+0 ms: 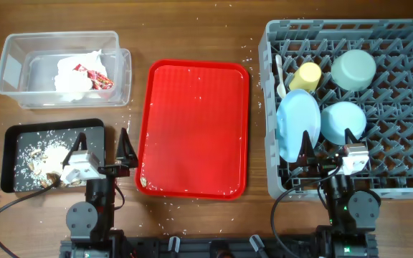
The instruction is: Sort waste into correct bins and load items into the dishwasher rack
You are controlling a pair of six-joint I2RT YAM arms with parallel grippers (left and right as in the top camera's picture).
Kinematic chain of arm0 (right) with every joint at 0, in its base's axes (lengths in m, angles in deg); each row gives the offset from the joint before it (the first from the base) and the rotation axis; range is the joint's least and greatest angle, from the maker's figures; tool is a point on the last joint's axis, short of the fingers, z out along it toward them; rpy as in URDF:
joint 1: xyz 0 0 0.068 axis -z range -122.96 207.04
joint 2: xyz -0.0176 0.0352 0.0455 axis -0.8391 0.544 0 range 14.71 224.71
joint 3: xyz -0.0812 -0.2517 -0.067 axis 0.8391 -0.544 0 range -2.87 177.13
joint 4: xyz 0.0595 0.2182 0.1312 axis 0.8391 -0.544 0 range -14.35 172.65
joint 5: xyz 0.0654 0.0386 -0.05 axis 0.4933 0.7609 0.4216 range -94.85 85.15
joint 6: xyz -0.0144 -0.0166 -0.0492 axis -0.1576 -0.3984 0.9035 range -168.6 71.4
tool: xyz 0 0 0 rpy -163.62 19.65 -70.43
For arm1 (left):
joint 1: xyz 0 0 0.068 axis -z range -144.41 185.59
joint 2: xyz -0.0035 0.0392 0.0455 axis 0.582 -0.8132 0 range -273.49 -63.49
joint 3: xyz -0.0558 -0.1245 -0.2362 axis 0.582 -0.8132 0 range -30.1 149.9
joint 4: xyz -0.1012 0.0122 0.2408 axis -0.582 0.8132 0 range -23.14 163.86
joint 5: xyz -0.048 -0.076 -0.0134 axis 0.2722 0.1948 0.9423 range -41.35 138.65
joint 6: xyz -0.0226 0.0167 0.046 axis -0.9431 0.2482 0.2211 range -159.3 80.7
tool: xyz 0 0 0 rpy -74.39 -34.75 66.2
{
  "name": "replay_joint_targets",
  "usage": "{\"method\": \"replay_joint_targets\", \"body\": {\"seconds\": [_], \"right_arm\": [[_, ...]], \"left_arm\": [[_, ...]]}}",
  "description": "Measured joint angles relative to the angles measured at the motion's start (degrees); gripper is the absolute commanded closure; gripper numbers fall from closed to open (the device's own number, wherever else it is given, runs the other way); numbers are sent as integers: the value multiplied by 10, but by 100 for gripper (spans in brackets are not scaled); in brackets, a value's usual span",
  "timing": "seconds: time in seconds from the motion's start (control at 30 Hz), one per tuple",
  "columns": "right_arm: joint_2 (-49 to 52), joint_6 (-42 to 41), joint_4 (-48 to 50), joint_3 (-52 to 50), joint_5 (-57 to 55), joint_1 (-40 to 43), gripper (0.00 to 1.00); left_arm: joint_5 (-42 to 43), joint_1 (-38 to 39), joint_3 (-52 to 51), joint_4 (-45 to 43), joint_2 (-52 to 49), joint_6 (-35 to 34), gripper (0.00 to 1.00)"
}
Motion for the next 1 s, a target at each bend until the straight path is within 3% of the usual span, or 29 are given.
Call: {"method": "replay_joint_targets", "body": {"seconds": [0.5, 1.0], "right_arm": [[0, 0, 0, 0, 0, 0, 0], [0, 0, 0, 0, 0, 0, 0]], "left_arm": [[35, 0, -1, 99, 0, 0, 0], [34, 0, -1, 99, 0, 0, 0]]}}
